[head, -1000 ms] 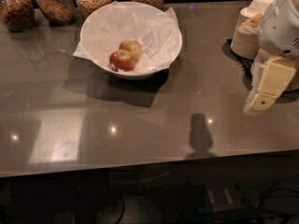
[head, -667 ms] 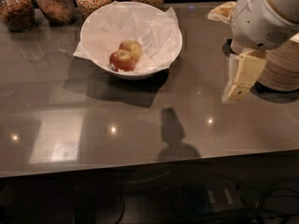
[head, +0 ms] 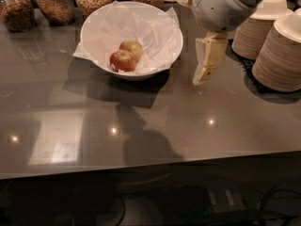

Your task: Pick apple from white bowl

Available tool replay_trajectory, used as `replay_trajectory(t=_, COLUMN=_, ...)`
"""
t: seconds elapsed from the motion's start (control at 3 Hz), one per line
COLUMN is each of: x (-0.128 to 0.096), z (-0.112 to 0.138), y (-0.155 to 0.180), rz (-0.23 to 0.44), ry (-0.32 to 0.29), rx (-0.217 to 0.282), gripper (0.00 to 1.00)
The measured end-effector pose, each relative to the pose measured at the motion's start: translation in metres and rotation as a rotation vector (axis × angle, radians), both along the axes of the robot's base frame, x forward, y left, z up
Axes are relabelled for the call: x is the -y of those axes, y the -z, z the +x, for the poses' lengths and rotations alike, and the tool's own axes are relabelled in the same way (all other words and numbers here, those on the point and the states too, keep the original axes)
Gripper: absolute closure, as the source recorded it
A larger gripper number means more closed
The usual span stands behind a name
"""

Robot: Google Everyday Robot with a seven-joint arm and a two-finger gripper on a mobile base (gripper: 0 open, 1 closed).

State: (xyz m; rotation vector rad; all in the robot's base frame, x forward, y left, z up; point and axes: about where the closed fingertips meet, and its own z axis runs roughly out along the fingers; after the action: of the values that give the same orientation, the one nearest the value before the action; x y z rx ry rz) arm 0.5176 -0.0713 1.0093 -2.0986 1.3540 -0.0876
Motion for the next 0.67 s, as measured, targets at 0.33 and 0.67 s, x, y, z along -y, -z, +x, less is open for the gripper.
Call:
replay_trajectory(t=0.33, x=-0.0484, z=0.026, y=-0.0098, rz=-0.004, ry=-0.178, rx=0.033, gripper=0.0)
replay_trajectory(t=0.67, x=-0.0483, z=0.026, y=-0.0095, rz=-0.004, ry=-0.178, rx=0.033, gripper=0.0)
